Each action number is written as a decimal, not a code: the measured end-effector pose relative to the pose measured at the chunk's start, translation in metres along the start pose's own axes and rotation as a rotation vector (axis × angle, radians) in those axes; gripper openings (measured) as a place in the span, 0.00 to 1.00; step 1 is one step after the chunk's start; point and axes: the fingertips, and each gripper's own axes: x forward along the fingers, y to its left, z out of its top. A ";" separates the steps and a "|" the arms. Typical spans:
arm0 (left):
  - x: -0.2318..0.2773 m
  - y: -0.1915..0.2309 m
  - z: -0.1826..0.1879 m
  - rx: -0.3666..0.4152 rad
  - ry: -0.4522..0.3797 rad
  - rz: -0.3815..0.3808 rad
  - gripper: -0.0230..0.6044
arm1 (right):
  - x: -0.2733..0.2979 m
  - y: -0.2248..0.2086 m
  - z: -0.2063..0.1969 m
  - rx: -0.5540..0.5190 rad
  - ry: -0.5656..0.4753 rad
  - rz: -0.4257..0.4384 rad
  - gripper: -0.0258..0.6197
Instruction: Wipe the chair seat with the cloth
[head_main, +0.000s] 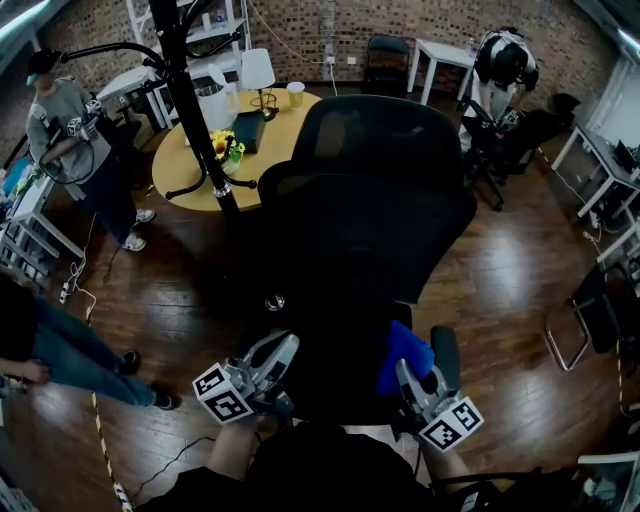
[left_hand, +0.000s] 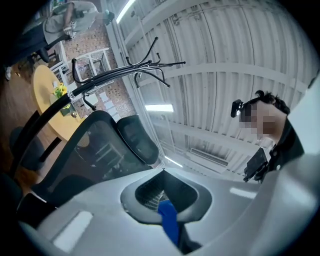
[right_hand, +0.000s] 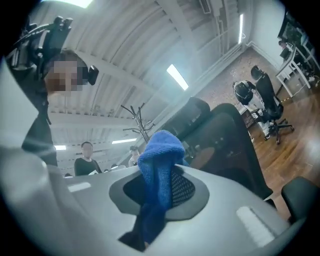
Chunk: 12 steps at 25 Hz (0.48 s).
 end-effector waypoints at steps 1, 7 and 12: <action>0.000 -0.002 -0.001 0.005 -0.004 -0.004 0.02 | -0.003 0.002 0.003 -0.002 -0.013 0.004 0.14; -0.004 -0.005 -0.002 0.017 -0.017 -0.002 0.02 | -0.005 0.005 0.006 0.001 -0.045 0.025 0.14; -0.016 -0.015 -0.010 0.043 -0.019 0.053 0.02 | -0.011 0.001 0.001 0.032 -0.048 0.055 0.14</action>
